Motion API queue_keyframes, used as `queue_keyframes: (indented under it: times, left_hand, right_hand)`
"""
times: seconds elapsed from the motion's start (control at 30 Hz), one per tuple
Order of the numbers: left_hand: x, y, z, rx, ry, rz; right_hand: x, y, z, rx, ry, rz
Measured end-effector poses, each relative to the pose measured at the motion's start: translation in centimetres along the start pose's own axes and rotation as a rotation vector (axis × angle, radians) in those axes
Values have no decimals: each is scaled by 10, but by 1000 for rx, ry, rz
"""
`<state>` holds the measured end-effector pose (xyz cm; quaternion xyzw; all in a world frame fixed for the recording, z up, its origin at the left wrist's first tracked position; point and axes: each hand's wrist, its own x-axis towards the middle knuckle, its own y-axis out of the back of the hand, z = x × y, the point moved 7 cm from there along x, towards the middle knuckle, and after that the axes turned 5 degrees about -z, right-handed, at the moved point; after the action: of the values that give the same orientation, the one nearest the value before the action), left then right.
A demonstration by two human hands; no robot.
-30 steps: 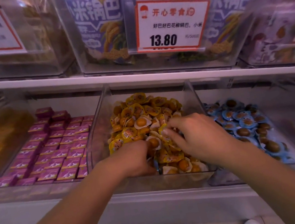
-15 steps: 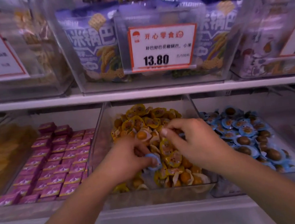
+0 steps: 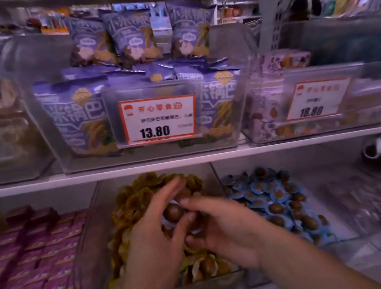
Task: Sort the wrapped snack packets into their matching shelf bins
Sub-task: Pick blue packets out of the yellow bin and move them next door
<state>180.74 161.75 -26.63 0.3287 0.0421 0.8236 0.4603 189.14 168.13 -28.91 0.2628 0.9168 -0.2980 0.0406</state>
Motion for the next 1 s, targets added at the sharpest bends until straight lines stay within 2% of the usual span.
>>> queue_keyframes:
  times: [0.1,0.23,0.3,0.37,0.47,0.57,0.63,0.67,0.73,0.83,0.9,1.0]
  left_hand:
    - [-2,-16,9,-38,-56,-86]
    - [-3,-32,14,205,-137,-244]
    - [-4,-37,14,177,-144,-322]
    - [1,-36,6,110,-96,-315]
    - [12,-20,-24,122,66,-212]
    - [18,-7,-51,252,163,-228]
    - [17,-3,-67,300,213,-315]
    - [15,-3,-73,337,220,-376]
    - [6,-9,-84,359,267,-543]
    - [-14,-23,-97,346,394,-810]
    - [-21,-27,-102,418,432,-890]
    - [-20,-28,-102,438,434,-904]
  right_hand:
    - [-8,3,-4,-43,21,-9]
    - [-24,17,-19,-238,120,22]
    - [-28,29,-29,-310,169,58]
    - [-29,51,-49,-350,246,152]
    - [-29,103,-87,-375,361,408]
    - [-25,160,-95,-528,164,651]
    - [-25,189,-96,-573,30,728]
    - [-24,197,-100,-549,29,748]
    - [-24,201,-109,-500,116,763]
    - [-30,185,-118,-607,347,810]
    - [-30,164,-114,-677,433,794]
    - [-20,117,-96,-869,519,592]
